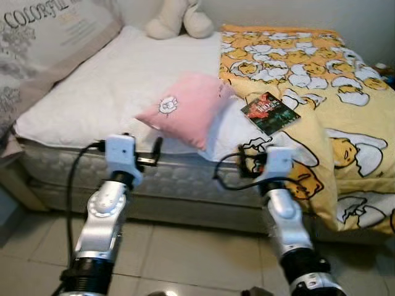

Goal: Clean up the room

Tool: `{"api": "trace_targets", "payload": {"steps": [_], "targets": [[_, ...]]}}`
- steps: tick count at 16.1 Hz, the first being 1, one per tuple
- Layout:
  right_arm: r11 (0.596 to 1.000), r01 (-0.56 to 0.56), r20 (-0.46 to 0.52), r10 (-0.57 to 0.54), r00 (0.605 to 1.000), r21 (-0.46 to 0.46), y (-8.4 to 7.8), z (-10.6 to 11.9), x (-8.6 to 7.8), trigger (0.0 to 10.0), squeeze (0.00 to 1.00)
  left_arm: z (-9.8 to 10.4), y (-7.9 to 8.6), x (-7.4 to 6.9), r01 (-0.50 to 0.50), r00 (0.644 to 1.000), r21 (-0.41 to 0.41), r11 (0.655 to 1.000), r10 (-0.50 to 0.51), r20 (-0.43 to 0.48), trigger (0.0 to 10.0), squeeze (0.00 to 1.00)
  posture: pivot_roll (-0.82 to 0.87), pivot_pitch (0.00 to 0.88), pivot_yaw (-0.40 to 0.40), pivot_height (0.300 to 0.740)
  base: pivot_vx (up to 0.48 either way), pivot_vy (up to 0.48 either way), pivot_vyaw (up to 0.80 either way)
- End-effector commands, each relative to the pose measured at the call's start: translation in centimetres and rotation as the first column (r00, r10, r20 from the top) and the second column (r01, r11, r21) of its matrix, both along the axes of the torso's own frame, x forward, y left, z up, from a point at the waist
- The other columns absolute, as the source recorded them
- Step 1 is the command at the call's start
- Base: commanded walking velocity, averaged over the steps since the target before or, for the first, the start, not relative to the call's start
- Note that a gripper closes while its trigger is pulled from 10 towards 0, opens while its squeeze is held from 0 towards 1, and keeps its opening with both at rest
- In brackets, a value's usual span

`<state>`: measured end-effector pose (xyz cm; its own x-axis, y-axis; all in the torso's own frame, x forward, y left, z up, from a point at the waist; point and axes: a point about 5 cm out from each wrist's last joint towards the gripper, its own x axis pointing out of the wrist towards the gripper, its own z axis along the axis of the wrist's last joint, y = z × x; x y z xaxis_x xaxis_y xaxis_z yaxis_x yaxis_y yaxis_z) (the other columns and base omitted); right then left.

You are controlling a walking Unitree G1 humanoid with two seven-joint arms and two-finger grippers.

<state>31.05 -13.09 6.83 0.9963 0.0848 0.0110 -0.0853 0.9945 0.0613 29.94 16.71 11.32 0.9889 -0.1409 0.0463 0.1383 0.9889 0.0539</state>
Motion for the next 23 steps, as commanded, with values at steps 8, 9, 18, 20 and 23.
{"api": "trace_targets", "payload": {"steps": [8, 9, 18, 20, 23], "targets": [[1.000, 0.018, -0.005, -0.018, 1.000, -0.012, -0.92, 0.01, 0.28, 10.0, 0.00, 0.15, -0.73, 0.05, 0.040, 0.999, 0.022, 0.999, -0.040, 0.004, 10.0, 0.00, -0.01, 0.000, 0.042, 0.706, 0.328, 0.000, 0.00], [1.000, 0.018, -0.006, -0.018, 1.000, -0.012, -0.92, -0.01, 0.28, 10.0, 0.00, 0.14, -0.74, 0.05, 0.041, 0.999, 0.018, 0.999, -0.041, 0.004, 10.0, 0.00, -0.01, 0.000, 0.041, 0.706, 0.465, 0.000, 0.00], [0.999, 0.022, -0.008, -0.022, 1.000, -0.025, -0.89, 0.01, 0.45, 10.0, 0.00, 0.55, -0.46, 0.18, 0.033, 0.999, 0.001, 0.999, -0.033, 0.022, 10.0, 0.00, -0.01, 0.000, 0.039, 0.706, 0.463, 0.000, 0.00], [0.999, 0.024, -0.005, -0.024, 1.000, -0.026, -0.89, 0.08, 0.47, 10.0, 0.00, 0.60, -0.47, 0.16, 0.033, 0.999, 0.000, 0.999, -0.033, 0.024, 10.0, 0.00, -0.01, 0.000, 0.041, 0.706, 0.459, 0.000, 0.00], [0.999, 0.033, 0.001, -0.033, 0.999, -0.027, -0.97, 0.17, 0.50, 10.0, 0.00, 0.75, -0.67, 0.24, 0.045, 0.999, 0.004, 0.999, -0.045, 0.030, 10.0, 0.00, -0.01, 0.000, 0.044, 0.706, 0.458, 0.000, 0.00]]}}
